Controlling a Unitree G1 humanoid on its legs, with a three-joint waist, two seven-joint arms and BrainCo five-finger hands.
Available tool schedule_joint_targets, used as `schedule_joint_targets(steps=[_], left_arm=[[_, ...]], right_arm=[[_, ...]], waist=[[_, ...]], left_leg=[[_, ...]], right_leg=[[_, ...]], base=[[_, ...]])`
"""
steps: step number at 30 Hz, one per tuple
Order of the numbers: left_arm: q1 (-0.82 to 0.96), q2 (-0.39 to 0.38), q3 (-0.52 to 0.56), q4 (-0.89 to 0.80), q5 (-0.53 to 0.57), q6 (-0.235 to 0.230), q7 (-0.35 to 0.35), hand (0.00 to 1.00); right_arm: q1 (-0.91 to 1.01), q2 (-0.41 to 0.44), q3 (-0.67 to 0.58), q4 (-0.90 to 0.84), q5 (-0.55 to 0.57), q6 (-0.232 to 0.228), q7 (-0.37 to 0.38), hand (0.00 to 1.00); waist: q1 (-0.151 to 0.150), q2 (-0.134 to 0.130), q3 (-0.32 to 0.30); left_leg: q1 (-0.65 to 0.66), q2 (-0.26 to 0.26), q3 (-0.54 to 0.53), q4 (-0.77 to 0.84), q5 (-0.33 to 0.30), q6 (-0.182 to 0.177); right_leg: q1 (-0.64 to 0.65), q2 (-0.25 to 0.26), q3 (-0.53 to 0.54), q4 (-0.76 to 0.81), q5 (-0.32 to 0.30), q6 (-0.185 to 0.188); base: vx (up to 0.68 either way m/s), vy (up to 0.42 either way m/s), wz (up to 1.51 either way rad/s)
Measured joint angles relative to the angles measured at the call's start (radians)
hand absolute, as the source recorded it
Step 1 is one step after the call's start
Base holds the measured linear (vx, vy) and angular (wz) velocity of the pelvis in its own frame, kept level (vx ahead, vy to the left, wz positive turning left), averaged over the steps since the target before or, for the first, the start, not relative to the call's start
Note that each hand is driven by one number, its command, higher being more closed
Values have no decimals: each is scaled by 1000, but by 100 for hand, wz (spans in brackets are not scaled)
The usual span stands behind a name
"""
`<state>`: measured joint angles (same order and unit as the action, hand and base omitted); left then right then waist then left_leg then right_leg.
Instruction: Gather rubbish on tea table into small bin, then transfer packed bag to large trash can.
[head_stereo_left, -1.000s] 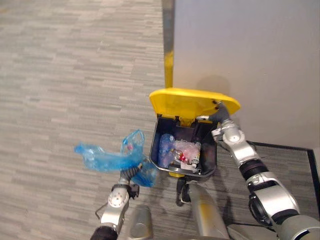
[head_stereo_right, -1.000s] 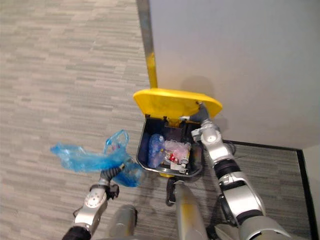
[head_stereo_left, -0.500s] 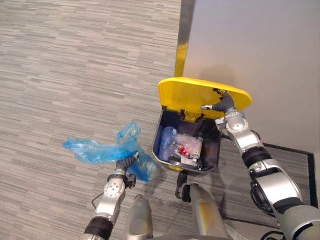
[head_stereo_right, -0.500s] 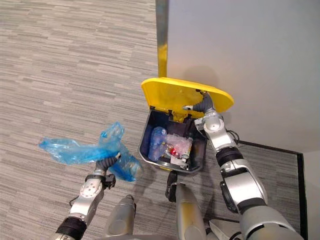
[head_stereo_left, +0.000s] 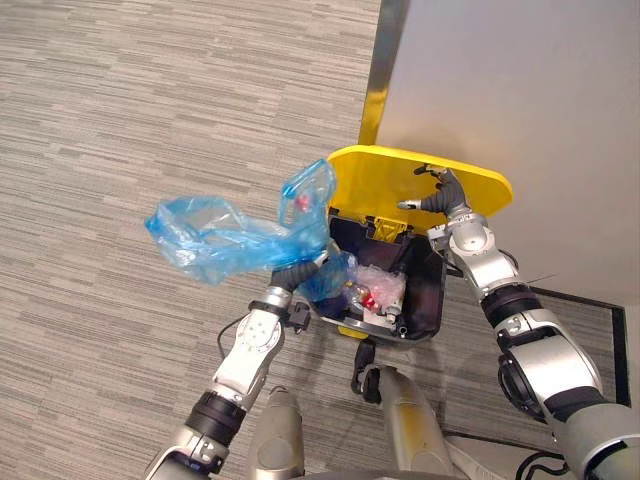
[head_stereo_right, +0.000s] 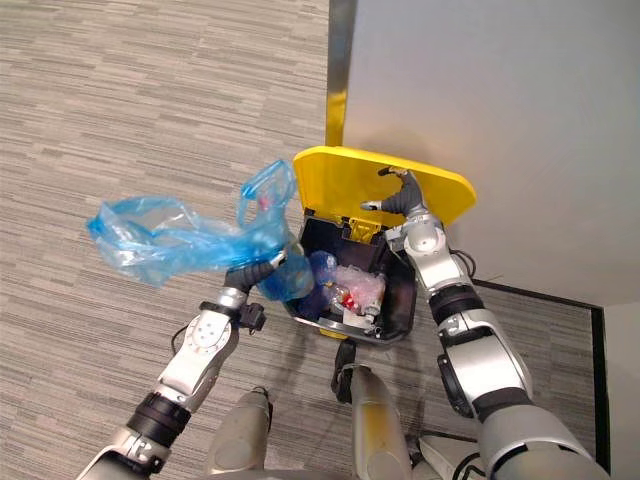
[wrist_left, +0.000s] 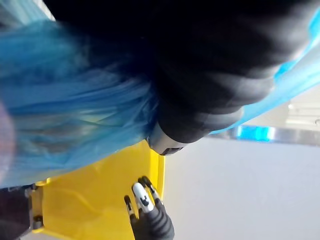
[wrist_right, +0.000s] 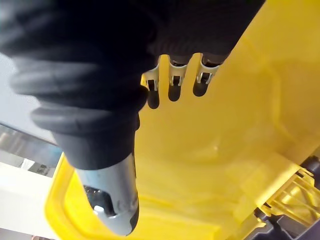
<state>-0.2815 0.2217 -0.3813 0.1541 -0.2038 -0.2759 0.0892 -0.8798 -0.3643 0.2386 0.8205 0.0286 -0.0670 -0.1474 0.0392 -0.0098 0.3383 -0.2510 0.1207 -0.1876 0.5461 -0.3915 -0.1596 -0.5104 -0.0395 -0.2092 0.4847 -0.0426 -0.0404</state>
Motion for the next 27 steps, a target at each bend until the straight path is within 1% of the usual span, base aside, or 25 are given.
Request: schedule_joint_targets(steps=[2, 4, 5, 6, 8, 9, 11, 12, 14, 16, 18, 19, 21, 25, 26, 27], left_arm=[[-53, -5, -19, 23, 1, 0, 1, 100], [-164, -15, -39, 117, 4, 1, 13, 100], [-192, -15, -44, 145, 9, 3, 22, 100], [-247, -19, -47, 195, 22, 8, 30, 100], [-305, -22, -47, 239, 28, 9, 48, 100], [-373, -23, -49, 319, 42, 12, 62, 100], [-409, -27, -50, 371, 49, 17, 68, 100], [-447, -32, -59, 426, 57, 28, 69, 100], [-482, -31, -92, 483, 60, 34, 68, 100], [-490, -36, -127, 537, 60, 38, 65, 100], [-499, -53, -140, 592, 69, 54, 62, 100], [-508, -65, -156, 614, 71, 64, 60, 100], [-516, -75, -166, 626, 85, 72, 44, 100], [-543, -104, -145, 676, 164, 76, 36, 100], [-543, -112, -108, 686, 193, 79, 29, 0], [-544, -116, -85, 691, 206, 82, 26, 0]], right_arm=[[-27, 2, 8, 0, -1, 0, 0, 0], [-69, 4, 14, -2, -2, 0, 0, 0], [-78, 4, 15, -4, -2, 0, 0, 0], [-100, 4, 16, -14, -2, 0, 0, 0], [-134, 3, 17, -21, -2, 0, 0, 0], [-166, 2, 20, -21, -2, 0, -1, 0], [-181, -2, 38, -23, -1, 0, -2, 0], [-198, -9, 54, -33, -1, 0, -1, 0], [-202, -20, 55, -71, -1, 0, -2, 0], [-231, -35, 96, -100, 0, 0, -4, 0], [-240, -42, 112, -138, 1, 0, -5, 0], [-252, -47, 125, -169, 2, 0, -5, 0], [-252, -47, 126, -221, 10, -1, -6, 0], [-253, -45, 155, -347, 23, -4, -14, 0], [-252, -37, 165, -374, 32, -4, -20, 0], [-252, -30, 165, -385, 36, -5, -24, 0]], waist=[[-10, 1, 22], [-25, -2, 51], [-26, -3, 52], [-28, -4, 67], [-43, -5, 99], [-57, -5, 120], [-70, -8, 126], [-78, -10, 135], [-78, -9, 140], [-82, -9, 142], [-83, -10, 150], [-86, -9, 168], [-86, -10, 171], [-83, -10, 174], [-84, -10, 174], [-84, -10, 174]], left_leg=[[-1, 1, 7, 12, -3, 5], [-11, 1, 16, 25, -5, 9], [-19, 0, 22, 30, -6, 10], [-32, 1, 33, 40, -8, 14], [-44, 2, 47, 61, -15, 23], [-73, 1, 51, 89, -22, 27], [-92, 0, 55, 103, -26, 29], [-112, 0, 56, 120, -31, 32], [-135, 1, 67, 132, -35, 33], [-168, 1, 82, 144, -38, 33], [-192, 4, 89, 162, -46, 31], [-202, 7, 94, 172, -49, 32], [-229, 11, 106, 188, -56, 34], [-303, 20, 113, 245, -79, 32], [-318, 21, 113, 256, -84, 33], [-324, 22, 113, 260, -85, 33]], right_leg=[[0, 1, 4, 5, 4, -6], [-8, 4, 14, 4, 15, -3], [-17, 5, 18, 4, 19, -4], [-31, 5, 28, 4, 27, 0], [-41, 9, 43, 4, 35, 7], [-57, 9, 46, 1, 46, 9], [-72, 11, 51, 1, 53, 8], [-86, 12, 53, 2, 58, 9], [-112, 19, 69, 3, 65, 13], [-150, 22, 82, 6, 73, 13], [-176, 25, 87, 19, 74, 11], [-183, 27, 89, 20, 76, 9], [-212, 30, 97, 31, 76, 8], [-283, 35, 100, 67, 75, 8], [-298, 35, 100, 74, 75, 8], [-303, 35, 100, 77, 75, 8]], base=[[-7, 5, -6], [-23, 11, -10], [-33, 18, -20], [-45, 26, -23], [-50, 38, -20], [-51, 49, -12], [-40, 44, -8], [-32, 41, -9], [-24, 31, -19], [0, 12, -23], [16, 8, -13], [-1, 10, -11], [-14, 11, -14], [-17, 21, -9], [-23, 26, -4], [0, 0, 0]])
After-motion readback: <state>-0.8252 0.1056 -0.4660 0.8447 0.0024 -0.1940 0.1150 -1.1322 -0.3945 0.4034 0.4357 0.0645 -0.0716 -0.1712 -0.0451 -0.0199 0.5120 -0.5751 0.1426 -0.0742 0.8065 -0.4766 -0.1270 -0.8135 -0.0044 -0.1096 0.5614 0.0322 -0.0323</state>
